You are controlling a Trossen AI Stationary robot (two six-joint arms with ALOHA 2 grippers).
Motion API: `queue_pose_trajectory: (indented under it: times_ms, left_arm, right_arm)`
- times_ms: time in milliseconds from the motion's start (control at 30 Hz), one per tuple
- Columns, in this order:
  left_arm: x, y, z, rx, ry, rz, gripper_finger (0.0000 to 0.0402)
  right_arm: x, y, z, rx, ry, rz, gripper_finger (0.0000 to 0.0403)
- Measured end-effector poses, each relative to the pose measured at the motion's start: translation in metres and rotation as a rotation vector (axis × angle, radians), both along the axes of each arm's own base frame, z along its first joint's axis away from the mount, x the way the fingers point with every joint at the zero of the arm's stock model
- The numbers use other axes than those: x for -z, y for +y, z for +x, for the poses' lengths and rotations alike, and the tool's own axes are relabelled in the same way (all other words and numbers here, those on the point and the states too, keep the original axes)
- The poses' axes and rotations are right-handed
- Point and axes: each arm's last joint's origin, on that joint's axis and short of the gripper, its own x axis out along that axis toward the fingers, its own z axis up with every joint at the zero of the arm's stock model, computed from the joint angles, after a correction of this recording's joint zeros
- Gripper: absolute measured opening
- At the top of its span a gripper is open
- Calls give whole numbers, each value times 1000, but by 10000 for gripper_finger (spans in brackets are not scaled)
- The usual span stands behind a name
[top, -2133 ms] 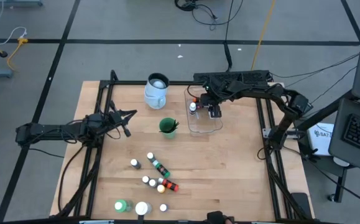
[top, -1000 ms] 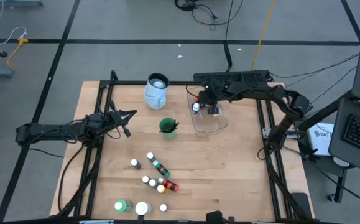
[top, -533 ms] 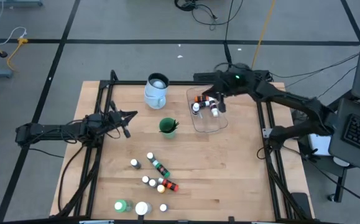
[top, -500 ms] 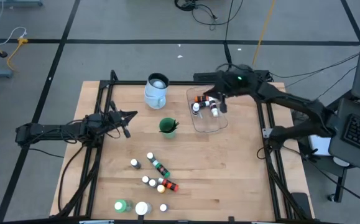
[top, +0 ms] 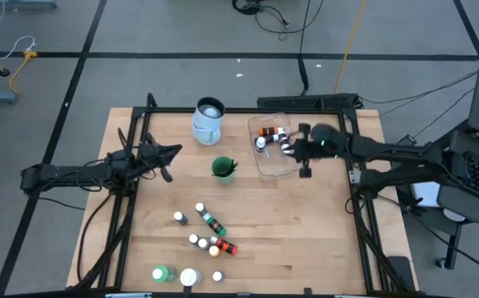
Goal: Pick & Place Paint Supplies
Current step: Move the transparent bin to the center of the table
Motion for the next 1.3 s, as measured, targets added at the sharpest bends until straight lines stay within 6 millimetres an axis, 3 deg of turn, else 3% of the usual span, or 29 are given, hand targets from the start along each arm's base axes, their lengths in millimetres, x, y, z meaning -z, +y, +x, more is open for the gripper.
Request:
queue_pose_trajectory:
  times_ms: [233,333,433,600,1067,1300]
  left_arm:
    - [-1,-3,1,109,-12,0,21]
    - [-1,-3,1,111,-11,-2,21]
    - [-1,-3,1,113,-18,-13,21]
    - [1,-4,2,144,-8,-34,21]
    - [1,-4,2,164,2,-26,21]
    - [1,-4,2,166,-5,-36,21]
  right_arm:
    - [10,42,15,63,90,-185,187]
    - [1,49,15,67,101,-94,229]
    - [0,50,16,67,156,-15,241]
    - [5,52,23,4,233,113,231]
    - [47,36,49,92,404,79,191]
    - [65,37,56,78,478,77,96]
